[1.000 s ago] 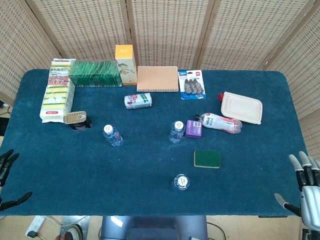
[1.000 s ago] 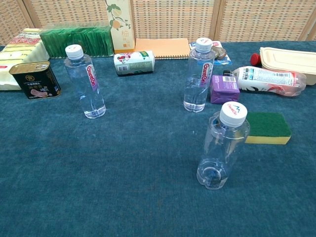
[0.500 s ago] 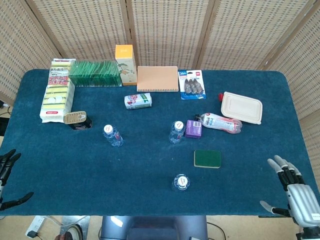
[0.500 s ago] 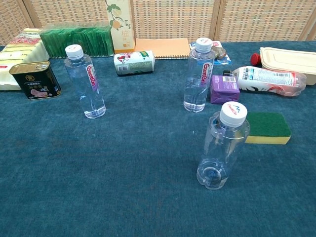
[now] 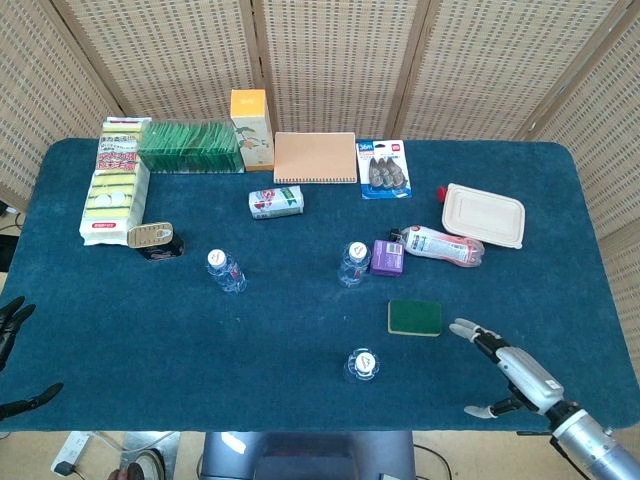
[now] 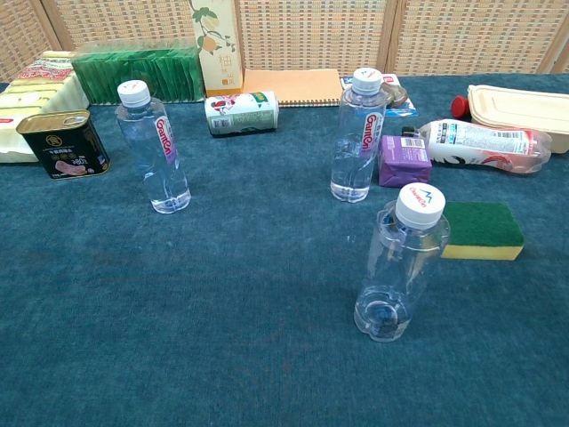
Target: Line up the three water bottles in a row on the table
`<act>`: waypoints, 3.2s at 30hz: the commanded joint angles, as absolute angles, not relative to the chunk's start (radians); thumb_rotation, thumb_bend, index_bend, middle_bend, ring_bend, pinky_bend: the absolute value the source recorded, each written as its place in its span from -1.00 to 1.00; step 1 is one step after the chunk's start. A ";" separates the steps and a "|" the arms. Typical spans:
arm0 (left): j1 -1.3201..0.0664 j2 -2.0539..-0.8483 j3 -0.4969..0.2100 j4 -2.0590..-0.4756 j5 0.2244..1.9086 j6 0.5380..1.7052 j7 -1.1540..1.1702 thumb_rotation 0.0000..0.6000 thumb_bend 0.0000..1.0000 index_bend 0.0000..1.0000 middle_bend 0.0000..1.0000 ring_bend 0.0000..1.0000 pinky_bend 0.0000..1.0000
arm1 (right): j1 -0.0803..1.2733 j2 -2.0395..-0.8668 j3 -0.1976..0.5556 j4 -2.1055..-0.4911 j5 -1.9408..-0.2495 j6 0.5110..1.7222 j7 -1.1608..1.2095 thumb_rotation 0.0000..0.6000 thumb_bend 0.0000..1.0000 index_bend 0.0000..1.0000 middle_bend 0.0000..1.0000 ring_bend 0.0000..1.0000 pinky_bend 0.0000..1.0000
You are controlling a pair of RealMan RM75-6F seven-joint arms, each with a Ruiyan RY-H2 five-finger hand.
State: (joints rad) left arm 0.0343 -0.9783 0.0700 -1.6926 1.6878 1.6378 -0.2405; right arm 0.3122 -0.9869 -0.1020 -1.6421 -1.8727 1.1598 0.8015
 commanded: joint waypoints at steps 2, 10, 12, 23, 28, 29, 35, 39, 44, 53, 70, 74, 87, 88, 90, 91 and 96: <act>0.034 -0.977 0.068 -1.692 1.679 1.635 -0.248 1.00 -0.80 -1.00 -1.00 -1.00 -1.00 | 0.362 -1.073 -0.081 -1.594 -1.864 1.159 0.829 1.00 -0.92 -1.00 -0.93 -1.00 -0.90; 0.033 -0.974 0.065 -1.689 1.669 1.628 -0.259 1.00 -0.80 -1.00 -1.00 -1.00 -1.00 | 0.417 -1.131 -0.100 -1.608 -1.879 1.154 0.839 1.00 -0.92 -0.91 -0.85 -0.92 -0.83; 0.032 -0.974 0.065 -1.689 1.668 1.627 -0.259 1.00 -0.80 -1.00 -1.00 -1.00 -1.00 | 0.425 -1.151 -0.098 -1.612 -1.874 1.155 0.828 1.00 -0.92 -0.89 -0.81 -0.88 -0.80; 0.031 -0.973 0.063 -1.686 1.660 1.621 -0.268 1.00 -0.80 -1.00 -1.00 -1.00 -1.00 | 0.505 -1.281 -0.076 -1.615 -1.784 1.054 0.790 1.00 -0.91 -0.85 -0.71 -0.78 -0.77; 0.029 -0.970 0.061 -1.685 1.653 1.613 -0.278 1.00 -0.80 -1.00 -1.00 -1.00 -1.00 | 0.519 -1.322 -0.064 -1.616 -1.742 1.042 0.780 1.00 -0.91 -0.73 -0.54 -0.64 -0.77; 0.028 -0.969 0.061 -1.686 1.652 1.612 -0.280 1.00 -0.80 -1.00 -1.00 -1.00 -1.00 | 0.520 -1.330 -0.060 -1.615 -1.735 1.044 0.774 1.00 -0.91 -0.69 -0.49 -0.60 -0.77; 0.029 -0.967 0.061 -1.685 1.651 1.611 -0.288 1.00 -0.80 -1.00 -1.00 -1.00 -1.00 | 0.519 -1.373 -0.048 -1.621 -1.684 1.043 0.739 1.00 -0.88 -0.23 -0.04 -0.20 -0.65; 0.029 -0.966 0.062 -1.684 1.653 1.613 -0.294 1.00 -0.80 -1.00 -1.00 -1.00 -1.00 | 0.509 -1.405 -0.041 -1.623 -1.657 1.059 0.695 1.00 -0.76 0.04 0.21 0.06 -0.40; 0.029 -0.964 0.063 -1.683 1.654 1.612 -0.302 1.00 -0.80 -1.00 -1.00 -1.00 -1.00 | 0.506 -1.421 -0.040 -1.636 -1.644 1.070 0.662 1.00 -0.66 0.10 0.27 0.12 -0.23; 0.025 -0.960 0.069 -1.682 1.665 1.605 -0.315 1.00 -0.80 -1.00 -1.00 -1.00 -1.00 | 0.556 -1.481 0.038 -1.726 -1.601 1.049 0.508 1.00 -0.64 0.12 0.28 0.13 -0.18; 0.021 -0.953 0.074 -1.660 1.664 1.597 -0.371 1.00 -0.80 -1.00 -1.00 -1.00 -1.00 | 0.764 -1.661 0.289 -1.684 -1.175 0.854 0.146 1.00 -0.62 0.14 0.28 0.13 -0.18; 0.017 -0.952 0.076 -1.657 1.668 1.591 -0.375 1.00 -0.80 -1.00 -1.00 -1.00 -1.00 | 0.802 -1.717 0.329 -1.647 -1.075 0.853 0.105 1.00 -0.62 0.14 0.28 0.12 -0.18; 0.016 -0.948 0.075 -1.646 1.661 1.593 -0.409 1.00 -0.80 -1.00 -1.00 -1.00 -1.00 | 0.876 -1.838 0.400 -1.520 -0.906 0.919 -0.011 1.00 -0.62 0.14 0.28 0.08 -0.25; 0.016 -0.947 0.075 -1.644 1.661 1.594 -0.413 1.00 -0.80 -1.00 -1.00 -1.00 -1.00 | 0.874 -1.838 0.399 -1.516 -0.900 0.918 -0.008 1.00 -0.62 0.14 0.28 0.07 -0.26; 0.017 -0.946 0.075 -1.641 1.659 1.595 -0.419 1.00 -0.80 -1.00 -1.00 -1.00 -1.00 | 0.868 -1.836 0.390 -1.510 -0.902 0.913 0.000 1.00 -0.61 0.14 0.26 0.06 -0.27; 0.017 -0.946 0.075 -1.641 1.660 1.595 -0.421 1.00 -0.80 -1.00 -1.00 -1.00 -1.00 | 0.866 -1.834 0.385 -1.507 -0.907 0.912 0.000 1.00 -0.61 0.14 0.25 0.05 -0.28; 0.019 -0.946 0.078 -1.641 1.669 1.601 -0.423 1.00 -0.80 -1.00 -1.00 -1.00 -1.00 | 0.857 -1.817 0.363 -1.501 -0.929 0.887 0.015 1.00 -0.61 -0.09 -0.05 -0.19 -0.39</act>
State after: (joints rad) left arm 0.0179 -0.9456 0.0776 -1.6404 1.6676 1.5998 -0.4231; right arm 0.8595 -1.8237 0.3684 -1.5013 -0.9219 0.8954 0.0099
